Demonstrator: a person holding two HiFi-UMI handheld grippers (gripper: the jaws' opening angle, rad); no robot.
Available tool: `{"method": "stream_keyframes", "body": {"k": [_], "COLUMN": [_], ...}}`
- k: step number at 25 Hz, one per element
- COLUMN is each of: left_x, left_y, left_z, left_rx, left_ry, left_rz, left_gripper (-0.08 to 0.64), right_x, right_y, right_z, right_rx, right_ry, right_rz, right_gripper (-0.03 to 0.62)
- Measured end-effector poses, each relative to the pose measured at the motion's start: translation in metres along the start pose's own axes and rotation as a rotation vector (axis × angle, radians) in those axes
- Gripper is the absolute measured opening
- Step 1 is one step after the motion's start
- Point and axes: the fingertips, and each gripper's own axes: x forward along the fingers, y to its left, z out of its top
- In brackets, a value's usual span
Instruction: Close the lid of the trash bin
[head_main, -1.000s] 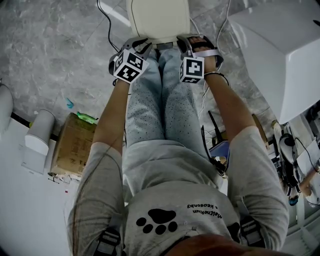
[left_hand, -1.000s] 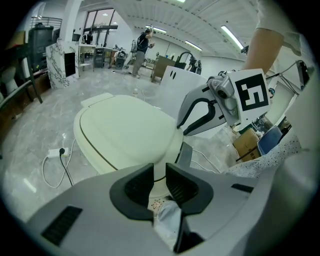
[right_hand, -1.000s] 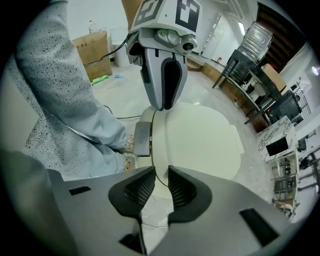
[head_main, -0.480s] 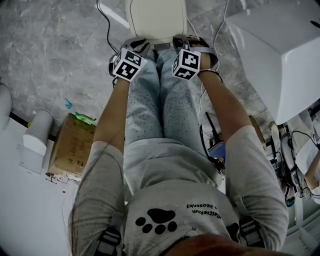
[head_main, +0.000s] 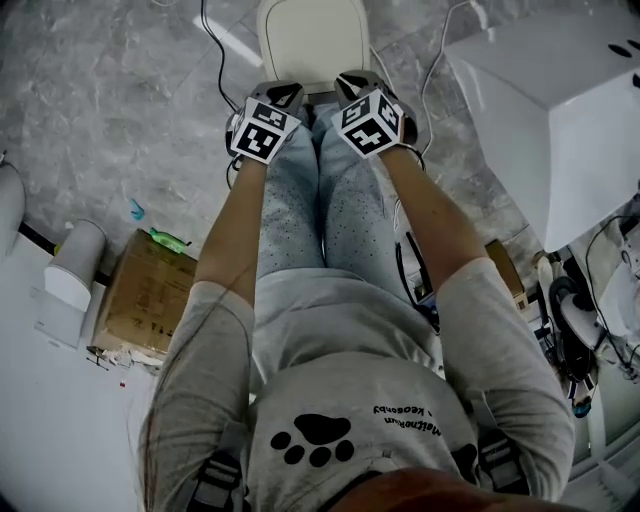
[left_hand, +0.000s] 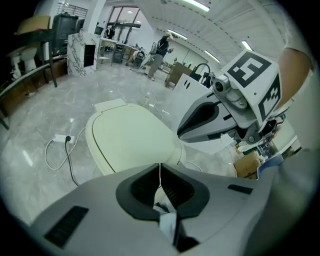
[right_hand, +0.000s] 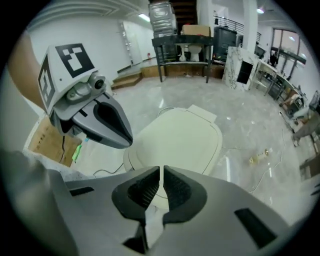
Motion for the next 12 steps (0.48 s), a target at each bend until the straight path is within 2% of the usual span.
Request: {"method": "stream_keyframes", "body": {"k": [4, 8, 12], "left_x": [-0.024, -0.046, -0.078], "left_y": [-0.017, -0.024, -0.034], "left_z": [0.013, 0.039, 0.065], "left_rx": [-0.062, -0.073, -0.093], "left_ry": [-0.025, -0.06, -0.101], "left_rz": [0.007, 0.033, 0.063], "left_gripper": [0.021, 0.02, 0.02], "right_x": [-0.033, -0.06, -0.095], "right_y": [0.009, 0.004, 0.004], "right_z": [0.006, 0.023, 0.041], "right_rx": [0.097, 0.199, 0.252], "right_ry": [-0.033, -0.075, -0.112], "right_rz": [0.002, 0.005, -0.008], "right_gripper": [0.041, 0.032, 0.032]}}
